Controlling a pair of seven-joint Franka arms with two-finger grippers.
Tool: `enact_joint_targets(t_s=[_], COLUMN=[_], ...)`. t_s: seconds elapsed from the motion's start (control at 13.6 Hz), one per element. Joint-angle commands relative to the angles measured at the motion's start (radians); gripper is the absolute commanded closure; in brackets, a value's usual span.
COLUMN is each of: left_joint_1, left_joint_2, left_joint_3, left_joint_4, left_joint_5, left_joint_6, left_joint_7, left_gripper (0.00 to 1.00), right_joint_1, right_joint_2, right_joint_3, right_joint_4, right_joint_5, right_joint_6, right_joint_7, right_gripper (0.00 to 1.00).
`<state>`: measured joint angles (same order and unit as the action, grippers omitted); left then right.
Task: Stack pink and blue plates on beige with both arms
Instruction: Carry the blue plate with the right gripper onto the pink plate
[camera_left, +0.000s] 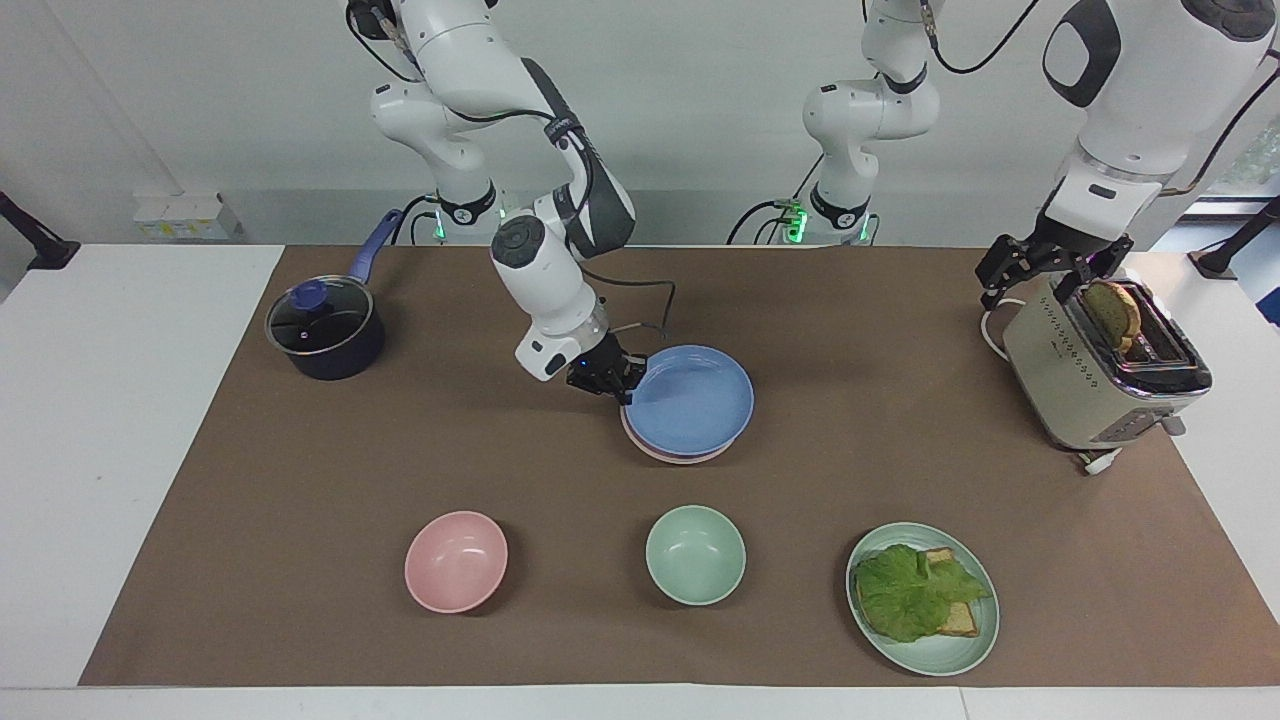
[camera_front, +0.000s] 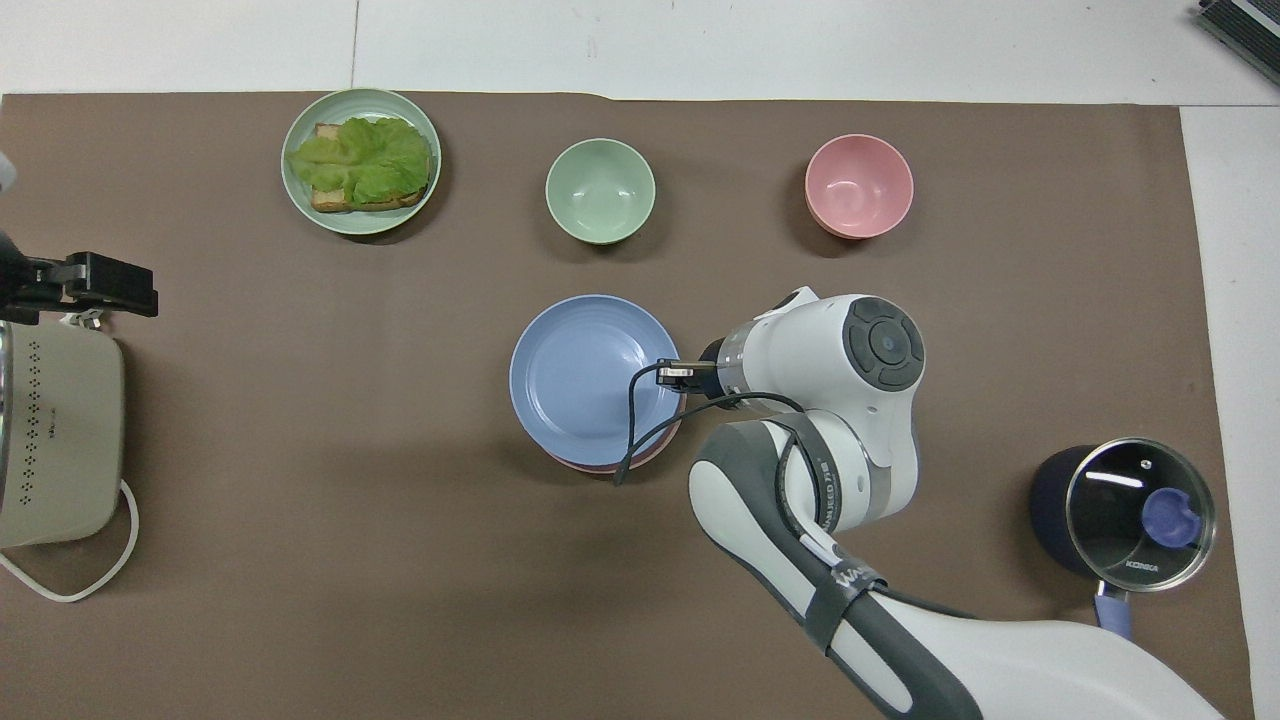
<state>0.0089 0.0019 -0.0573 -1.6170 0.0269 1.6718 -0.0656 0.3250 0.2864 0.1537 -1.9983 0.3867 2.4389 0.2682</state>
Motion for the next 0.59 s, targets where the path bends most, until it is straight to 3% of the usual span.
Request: enact_joint_targets(t_s=[0.0, 0.37, 0.44, 0.52], left_joint_1=[0.002, 0.002, 0.003, 0.002], left_joint_2=[-0.008, -0.008, -0.008, -0.008], left_joint_3=[0.001, 0.001, 0.001, 0.001], left_joint_4=[0.005, 0.005, 0.005, 0.005], left_joint_5=[-0.007, -0.007, -0.007, -0.007], left_joint_6=[-0.021, -0.021, -0.023, -0.021], left_joint_7=[-0.008, -0.008, -0.008, -0.008], left_gripper=[0.00, 0.00, 0.00, 0.00], right_joint_1=[0.003, -0.006, -0.003, 0.003], right_joint_2=[-0.004, -0.009, -0.009, -0.009], right_joint_3=[-0.005, -0.005, -0.003, -0.003], right_joint_4=[-0.016, -0.030, -0.028, -0.027], right_joint_5=[-0.014, -0.065, -0.065, -0.065], right_joint_6=[0.015, 0.011, 0.011, 0.011], right_joint_7=[0.023, 0.026, 0.040, 0.078], right_gripper=[1.00, 1.00, 0.87, 0.83])
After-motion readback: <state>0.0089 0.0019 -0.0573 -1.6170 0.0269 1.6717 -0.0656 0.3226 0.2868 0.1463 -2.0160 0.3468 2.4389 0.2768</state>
